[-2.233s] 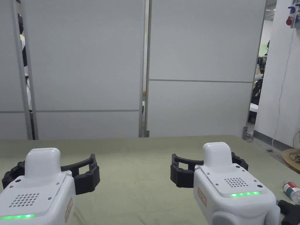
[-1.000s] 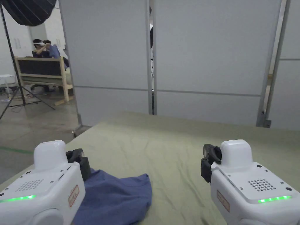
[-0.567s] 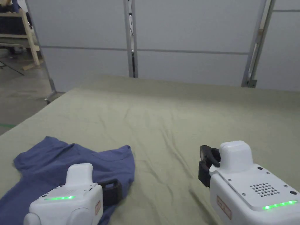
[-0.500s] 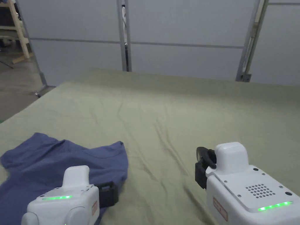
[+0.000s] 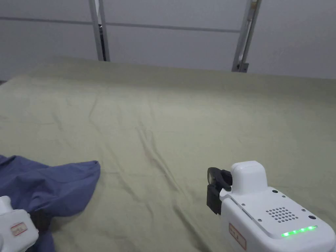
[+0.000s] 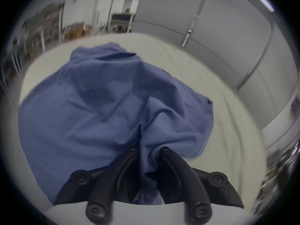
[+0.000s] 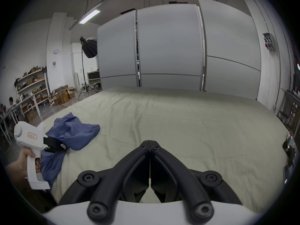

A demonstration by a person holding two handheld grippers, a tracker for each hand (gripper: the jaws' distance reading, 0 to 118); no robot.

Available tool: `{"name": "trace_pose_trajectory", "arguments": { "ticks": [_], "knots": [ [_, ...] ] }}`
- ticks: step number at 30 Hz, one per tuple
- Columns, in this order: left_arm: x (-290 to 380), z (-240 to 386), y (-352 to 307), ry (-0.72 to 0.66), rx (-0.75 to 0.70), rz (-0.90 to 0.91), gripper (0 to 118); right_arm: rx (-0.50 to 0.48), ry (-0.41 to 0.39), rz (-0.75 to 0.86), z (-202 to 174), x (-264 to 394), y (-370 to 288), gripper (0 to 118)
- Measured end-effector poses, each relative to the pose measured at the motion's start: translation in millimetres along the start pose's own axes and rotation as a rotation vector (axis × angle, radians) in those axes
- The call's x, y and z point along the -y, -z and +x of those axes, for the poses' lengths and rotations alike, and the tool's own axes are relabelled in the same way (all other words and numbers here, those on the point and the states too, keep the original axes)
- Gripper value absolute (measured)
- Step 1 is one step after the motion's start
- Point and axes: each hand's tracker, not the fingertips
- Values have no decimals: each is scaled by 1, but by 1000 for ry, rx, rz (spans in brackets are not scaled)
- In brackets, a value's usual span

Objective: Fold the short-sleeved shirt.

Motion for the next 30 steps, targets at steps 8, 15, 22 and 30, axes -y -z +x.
{"name": "trace_pose_trajectory", "arguments": {
  "ticks": [8,15,22,30],
  "knots": [
    [-26,75,-120,31,238,273,16,45,76,112,42,-20,-62,3],
    [-4,230,-211,423,578,449,16,137,158,234,91,-24,-133,3],
    [128,366,-183,727,814,157,16,256,227,266,141,-9,-189,3],
    [323,395,-66,973,635,-309,72,360,275,203,184,25,-222,3]
  ]
}}
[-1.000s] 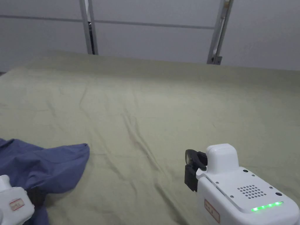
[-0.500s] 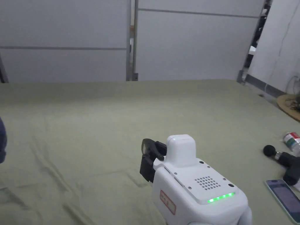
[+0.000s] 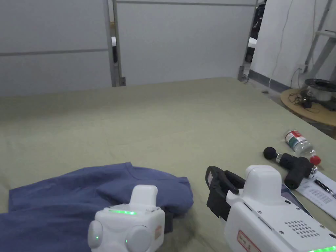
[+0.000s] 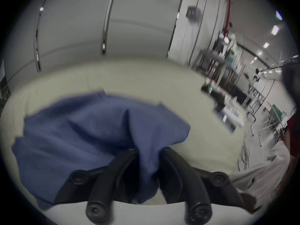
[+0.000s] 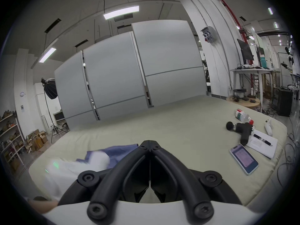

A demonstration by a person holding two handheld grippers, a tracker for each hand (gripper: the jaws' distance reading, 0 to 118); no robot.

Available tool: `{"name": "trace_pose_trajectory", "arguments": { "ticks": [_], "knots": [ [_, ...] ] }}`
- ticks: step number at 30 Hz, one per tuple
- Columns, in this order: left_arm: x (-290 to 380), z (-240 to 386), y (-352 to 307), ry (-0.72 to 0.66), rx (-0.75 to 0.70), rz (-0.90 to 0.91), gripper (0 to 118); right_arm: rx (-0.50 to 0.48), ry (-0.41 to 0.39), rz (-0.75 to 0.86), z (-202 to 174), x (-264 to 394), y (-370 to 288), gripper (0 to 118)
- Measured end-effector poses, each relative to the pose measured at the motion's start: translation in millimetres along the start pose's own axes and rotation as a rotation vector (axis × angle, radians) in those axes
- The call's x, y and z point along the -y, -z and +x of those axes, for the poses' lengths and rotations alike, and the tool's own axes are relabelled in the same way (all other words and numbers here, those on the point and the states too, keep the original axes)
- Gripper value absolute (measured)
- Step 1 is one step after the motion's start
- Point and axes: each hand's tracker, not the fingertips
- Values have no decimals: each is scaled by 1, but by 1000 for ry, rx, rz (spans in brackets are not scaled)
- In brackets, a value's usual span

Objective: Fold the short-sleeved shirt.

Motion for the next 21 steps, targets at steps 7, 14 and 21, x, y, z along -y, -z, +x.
{"name": "trace_pose_trajectory", "arguments": {
  "ticks": [7,14,21],
  "knots": [
    [3,-30,-46,-101,94,67,118,-25,-83,-2,3,-3,-4,3],
    [-11,-98,-252,-149,-249,660,118,-109,-136,130,-38,-33,-11,3],
    [80,-149,-372,-217,-749,867,0,-167,-153,173,-70,-36,-12,3]
  ]
}}
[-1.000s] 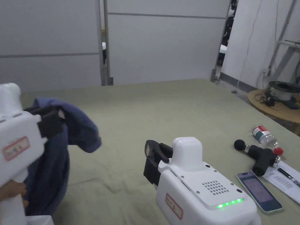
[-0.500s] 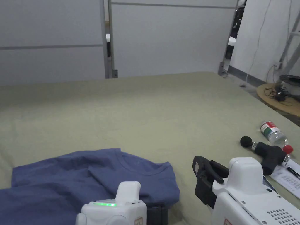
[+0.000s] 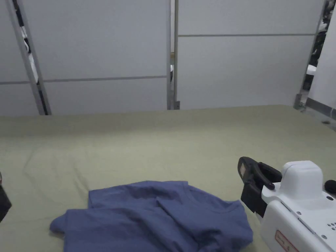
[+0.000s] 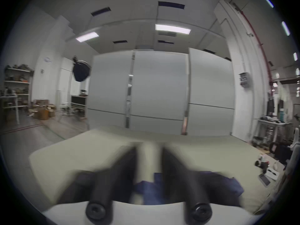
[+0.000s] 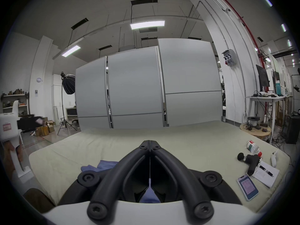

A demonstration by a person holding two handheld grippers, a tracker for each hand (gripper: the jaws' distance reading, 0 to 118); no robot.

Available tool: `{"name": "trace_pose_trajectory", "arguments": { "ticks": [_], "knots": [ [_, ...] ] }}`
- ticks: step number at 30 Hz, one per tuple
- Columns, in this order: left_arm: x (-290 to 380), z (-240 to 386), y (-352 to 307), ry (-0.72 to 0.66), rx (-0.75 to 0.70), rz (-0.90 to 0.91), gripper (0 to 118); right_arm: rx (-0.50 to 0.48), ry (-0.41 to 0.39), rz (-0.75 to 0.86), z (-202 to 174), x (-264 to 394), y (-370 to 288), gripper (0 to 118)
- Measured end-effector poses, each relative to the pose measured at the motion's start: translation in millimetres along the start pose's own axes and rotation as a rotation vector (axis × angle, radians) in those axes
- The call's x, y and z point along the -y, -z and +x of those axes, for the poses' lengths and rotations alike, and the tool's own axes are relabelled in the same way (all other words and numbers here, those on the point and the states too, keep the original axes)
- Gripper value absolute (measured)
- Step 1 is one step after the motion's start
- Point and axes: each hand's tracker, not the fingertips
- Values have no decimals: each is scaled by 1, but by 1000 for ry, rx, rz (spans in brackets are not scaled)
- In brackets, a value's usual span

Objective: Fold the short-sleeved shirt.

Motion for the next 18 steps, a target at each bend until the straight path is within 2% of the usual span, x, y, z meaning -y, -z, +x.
{"name": "trace_pose_trajectory", "arguments": {
  "ticks": [2,4,10,11,12,13,14,15,16,18],
  "knots": [
    [5,-30,-4,-74,52,-52,0,-5,11,-10,-3,2,2,3],
    [14,-42,-2,-94,24,-85,0,-7,33,-27,-5,5,6,3],
    [41,-23,24,-46,97,-193,2,-5,26,-53,-6,13,16,3],
    [42,-3,22,-45,125,-236,30,-5,23,-59,-5,14,18,3],
    [50,7,33,-47,152,-294,99,-3,22,-65,-4,16,19,3],
    [60,15,47,-47,183,-381,118,1,22,-72,-3,18,21,3],
    [73,25,65,-45,220,-509,118,5,24,-80,0,20,23,3],
    [87,26,74,-17,270,-452,118,10,26,-90,2,22,26,3],
    [102,34,85,-47,268,-593,118,14,28,-99,5,25,28,3],
    [136,49,106,-26,247,-716,118,28,29,-124,13,31,34,3]
  ]
}}
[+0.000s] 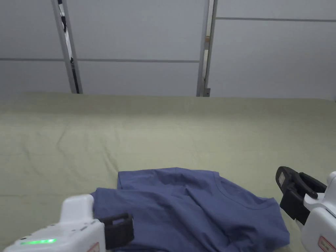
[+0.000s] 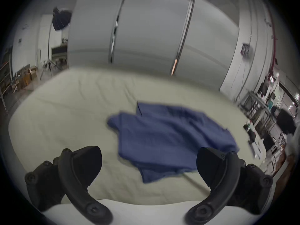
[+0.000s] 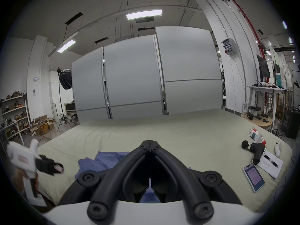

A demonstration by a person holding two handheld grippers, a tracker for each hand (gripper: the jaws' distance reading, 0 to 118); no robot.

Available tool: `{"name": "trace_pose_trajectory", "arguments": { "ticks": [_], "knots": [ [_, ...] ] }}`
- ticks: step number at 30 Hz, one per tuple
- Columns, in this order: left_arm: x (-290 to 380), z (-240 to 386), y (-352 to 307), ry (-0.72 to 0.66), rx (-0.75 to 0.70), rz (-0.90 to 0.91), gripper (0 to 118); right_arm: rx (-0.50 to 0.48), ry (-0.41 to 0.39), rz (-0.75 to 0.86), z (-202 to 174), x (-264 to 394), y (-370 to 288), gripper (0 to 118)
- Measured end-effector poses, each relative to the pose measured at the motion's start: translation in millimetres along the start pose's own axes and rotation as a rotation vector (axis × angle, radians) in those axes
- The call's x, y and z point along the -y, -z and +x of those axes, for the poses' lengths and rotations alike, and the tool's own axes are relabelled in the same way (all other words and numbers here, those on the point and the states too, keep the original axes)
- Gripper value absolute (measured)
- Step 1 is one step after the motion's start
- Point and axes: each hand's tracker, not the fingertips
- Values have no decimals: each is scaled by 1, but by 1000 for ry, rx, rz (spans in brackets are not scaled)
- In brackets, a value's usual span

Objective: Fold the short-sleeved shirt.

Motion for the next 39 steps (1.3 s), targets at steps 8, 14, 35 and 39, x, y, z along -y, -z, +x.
{"name": "trace_pose_trajectory", "arguments": {
  "ticks": [8,14,35,39],
  "knots": [
    [31,20,84,-115,-129,-169,96,83,-29,-170,40,23,34,4],
    [23,27,74,3,-102,-157,24,132,79,-466,80,45,97,118],
    [-21,13,-31,-100,70,96,10,-71,434,-462,95,32,90,6],
    [-48,8,-74,-95,75,232,10,-139,375,-265,69,-27,63,5]
  ]
}}
